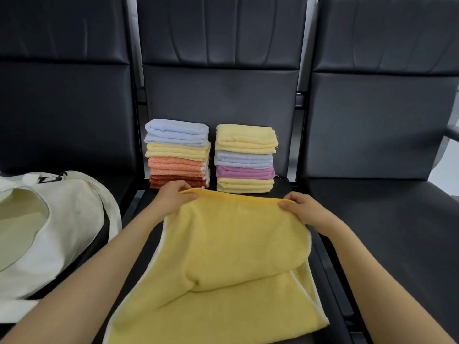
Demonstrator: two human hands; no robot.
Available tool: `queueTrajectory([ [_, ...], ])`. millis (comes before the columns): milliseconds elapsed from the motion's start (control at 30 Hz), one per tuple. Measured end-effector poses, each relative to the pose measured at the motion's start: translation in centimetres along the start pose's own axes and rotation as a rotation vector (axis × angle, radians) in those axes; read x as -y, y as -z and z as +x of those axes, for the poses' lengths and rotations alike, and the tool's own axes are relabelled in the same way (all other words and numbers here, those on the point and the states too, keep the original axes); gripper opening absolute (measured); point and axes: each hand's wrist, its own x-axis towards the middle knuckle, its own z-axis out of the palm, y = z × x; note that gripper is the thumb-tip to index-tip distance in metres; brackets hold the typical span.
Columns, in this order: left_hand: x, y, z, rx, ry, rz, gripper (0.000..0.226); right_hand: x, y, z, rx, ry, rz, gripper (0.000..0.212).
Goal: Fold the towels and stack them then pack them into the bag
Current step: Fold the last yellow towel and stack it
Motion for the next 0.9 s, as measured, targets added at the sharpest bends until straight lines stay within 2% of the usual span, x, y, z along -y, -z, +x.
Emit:
queueTrajectory([
  [133, 1.3, -2.2, 2.2, 0.055, 0.118, 0.135, 0.024, -2.1, -1.6, 2.6, -0.094, -0.093, -0.23, 0.018],
  [233, 3.0, -3.7, 2.4, 0.09, 0.2, 0.254, 0.027, -3.7, -2.7, 3.4, -0.149, -0.108, -0.268, 0.016],
  [333, 2.7, -3.6, 2.7, 0.105, 0.261, 0.207, 0.015, -3.9, -2.9, 3.9, -0.173, -0.095, -0.271, 0.011],
  [400, 2.3, -3.1, 3.0, 0.108, 0.288, 0.091, 0.007, -3.9, -2.9, 4.1, -0.173, -0.078, -0.263, 0.01],
  [467, 1.8, -2.5, 2.9, 0.089, 0.267, -0.014, 0.007, -3.7, -2.4, 4.0, -0.182, -0.076, -0.152, 0.013],
  [533, 1.5, -2.0, 2.6, 0.122, 0.247, -0.112, 0.008, -3.1, -1.5, 3.4, -0.197, -0.089, 0.095, 0.017],
  [600, 1.7, -2.0, 2.1, 0.203, 0.282, -0.211, 0.006, -2.6, -0.5, 2.8, -0.127, -0.12, 0.4, 0.02],
  [667, 2.5, -2.2, 1.6, 0.261, 0.317, -0.212, 0.006, -2.7, -0.1, 2.3, -0.064, -0.184, 0.49, 0.019],
  [767, 3.7, -2.2, 1.3, 0.277, 0.302, -0.049, 0.022, -3.4, -0.7, 2.3, -0.097, -0.22, 0.353, 0.014],
  [900, 3.4, -2.0, 0.9, 0.227, 0.228, 0.136, 0.022, -3.5, -1.2, 3.0, -0.244, -0.144, 0.131, 0.011],
])
